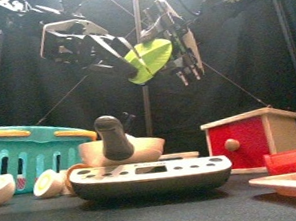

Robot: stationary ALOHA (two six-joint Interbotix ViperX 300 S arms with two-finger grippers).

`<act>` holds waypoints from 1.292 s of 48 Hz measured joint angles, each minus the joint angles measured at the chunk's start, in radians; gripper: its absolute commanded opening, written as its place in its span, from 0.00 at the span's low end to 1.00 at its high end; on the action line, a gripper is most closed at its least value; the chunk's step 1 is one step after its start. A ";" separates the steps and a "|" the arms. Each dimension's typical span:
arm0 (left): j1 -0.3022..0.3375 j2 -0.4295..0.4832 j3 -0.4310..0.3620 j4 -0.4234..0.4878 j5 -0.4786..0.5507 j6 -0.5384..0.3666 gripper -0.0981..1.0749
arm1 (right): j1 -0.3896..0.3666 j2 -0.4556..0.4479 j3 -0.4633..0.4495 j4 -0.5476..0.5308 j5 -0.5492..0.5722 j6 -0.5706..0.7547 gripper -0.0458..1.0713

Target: Assemble starfruit

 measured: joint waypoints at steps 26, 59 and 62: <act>0.002 0.008 -0.002 0.002 0.000 0.000 0.76 | -0.023 0.017 -0.005 0.020 0.000 -0.002 0.56; 0.009 0.014 0.000 0.002 -0.069 0.002 0.83 | -0.026 0.040 -0.021 0.009 -0.012 -0.002 0.56; 0.009 0.014 0.000 0.000 -0.080 0.002 0.86 | -0.026 0.040 -0.023 0.005 -0.014 -0.002 0.56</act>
